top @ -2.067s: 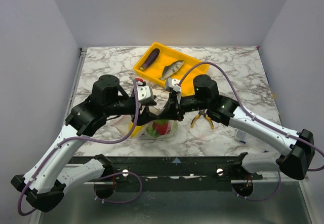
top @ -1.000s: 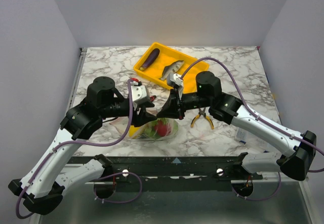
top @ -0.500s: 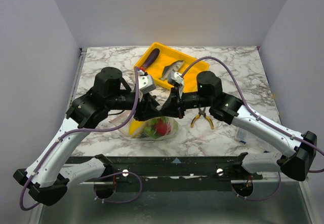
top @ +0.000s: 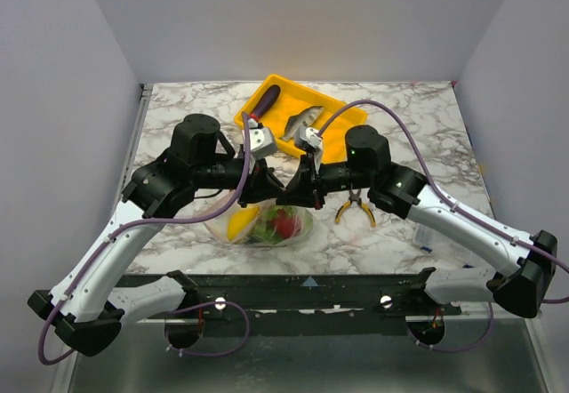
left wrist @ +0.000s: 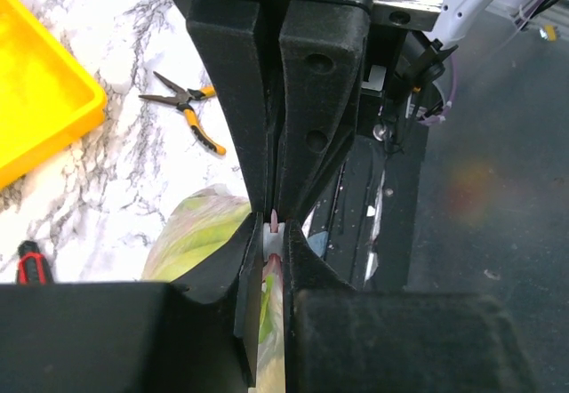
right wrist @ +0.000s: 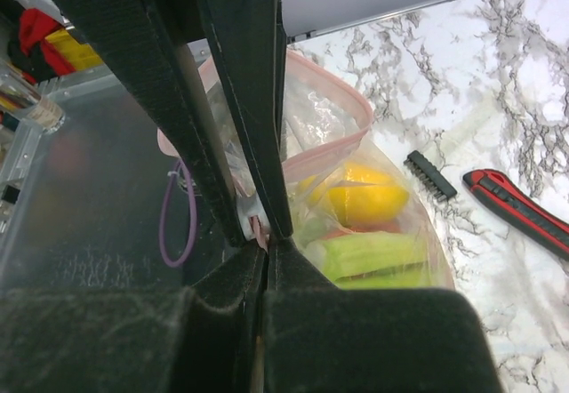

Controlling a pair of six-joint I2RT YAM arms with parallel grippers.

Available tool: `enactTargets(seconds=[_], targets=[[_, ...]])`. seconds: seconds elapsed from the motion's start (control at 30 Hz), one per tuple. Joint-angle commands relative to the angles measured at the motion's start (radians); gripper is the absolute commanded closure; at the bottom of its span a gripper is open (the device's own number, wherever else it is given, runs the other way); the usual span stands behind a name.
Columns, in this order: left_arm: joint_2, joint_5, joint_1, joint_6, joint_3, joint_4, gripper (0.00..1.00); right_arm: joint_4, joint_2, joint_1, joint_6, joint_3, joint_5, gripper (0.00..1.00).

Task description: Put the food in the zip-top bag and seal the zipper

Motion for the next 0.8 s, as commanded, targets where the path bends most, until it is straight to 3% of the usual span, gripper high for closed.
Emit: enactTargets(seconds=[0.0,0.13,0.3,0.67,0.77], targets=[[-0.002,0.008,-0.004,0.011,0.023,-0.023,1.00,0.104,-0.045,-0.006,0.084,-0.032,0.054,1.00],[-0.003,0.014,-0.003,0.051,0.002,-0.050,1.00,0.376,-0.128,-0.004,0.306,-0.177,0.148,1.00],[-0.008,0.055,0.008,0.057,-0.007,-0.054,1.00,0.461,-0.181,-0.004,0.386,-0.251,0.263,1.00],[-0.016,0.103,0.027,0.031,-0.012,-0.061,1.00,0.472,-0.208,-0.004,0.396,-0.279,0.311,1.00],[-0.022,0.110,0.027,-0.014,-0.018,-0.013,1.00,0.320,-0.167,-0.004,0.266,-0.216,0.210,1.00]])
